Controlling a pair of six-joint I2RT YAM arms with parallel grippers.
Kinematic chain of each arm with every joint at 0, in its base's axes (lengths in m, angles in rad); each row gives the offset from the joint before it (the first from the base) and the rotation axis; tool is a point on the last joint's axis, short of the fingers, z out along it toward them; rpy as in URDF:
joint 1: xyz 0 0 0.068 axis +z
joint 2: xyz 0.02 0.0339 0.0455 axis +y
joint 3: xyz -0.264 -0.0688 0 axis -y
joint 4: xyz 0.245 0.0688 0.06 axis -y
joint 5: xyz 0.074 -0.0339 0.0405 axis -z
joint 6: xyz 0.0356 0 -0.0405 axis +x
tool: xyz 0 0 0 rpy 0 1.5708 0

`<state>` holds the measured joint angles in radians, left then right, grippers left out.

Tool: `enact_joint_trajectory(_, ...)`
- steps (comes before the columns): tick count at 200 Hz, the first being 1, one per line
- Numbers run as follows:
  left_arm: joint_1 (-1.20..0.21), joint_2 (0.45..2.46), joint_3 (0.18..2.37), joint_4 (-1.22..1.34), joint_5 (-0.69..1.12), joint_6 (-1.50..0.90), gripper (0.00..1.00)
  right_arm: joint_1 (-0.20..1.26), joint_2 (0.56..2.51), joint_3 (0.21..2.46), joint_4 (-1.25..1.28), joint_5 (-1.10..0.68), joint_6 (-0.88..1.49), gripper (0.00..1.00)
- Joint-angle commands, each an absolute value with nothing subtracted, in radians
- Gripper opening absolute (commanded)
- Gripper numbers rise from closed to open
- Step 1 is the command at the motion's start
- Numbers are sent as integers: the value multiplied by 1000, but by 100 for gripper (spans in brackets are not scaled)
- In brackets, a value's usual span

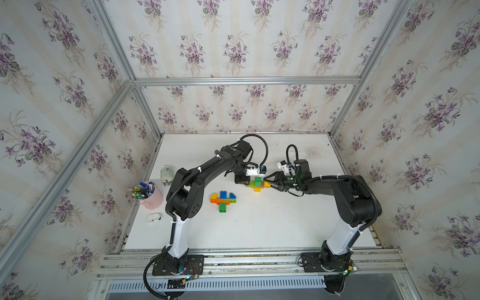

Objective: Assemble a fork with lego
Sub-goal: Assemble the lego brick with the lego brick.

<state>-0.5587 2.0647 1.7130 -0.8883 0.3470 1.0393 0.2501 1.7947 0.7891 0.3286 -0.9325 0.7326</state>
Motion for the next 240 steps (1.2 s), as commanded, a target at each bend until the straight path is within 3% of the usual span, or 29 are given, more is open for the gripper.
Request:
enact_joint_trajectory(1, -553, 2075, 1719, -912, 339, 1077, 0, 250, 1806, 795, 299, -920, 710, 49)
enact_joint_trajectory(87, -555, 2105, 1737, -946, 353, 1041, 0, 250, 1825, 796, 288, -911, 698, 48)
enact_joint_trajectory(155, -567, 2117, 1701, -927, 207, 1050, 0, 250, 1836, 790, 284, -908, 692, 48)
enact_joint_trajectory(208, -568, 2108, 1707, -926, 220, 1046, 0, 250, 1839, 790, 290, -913, 690, 49)
enact_joint_trajectory(240, -569, 2106, 1750, -945, 245, 1037, 13, 250, 1832, 800, 283, -917, 686, 51)
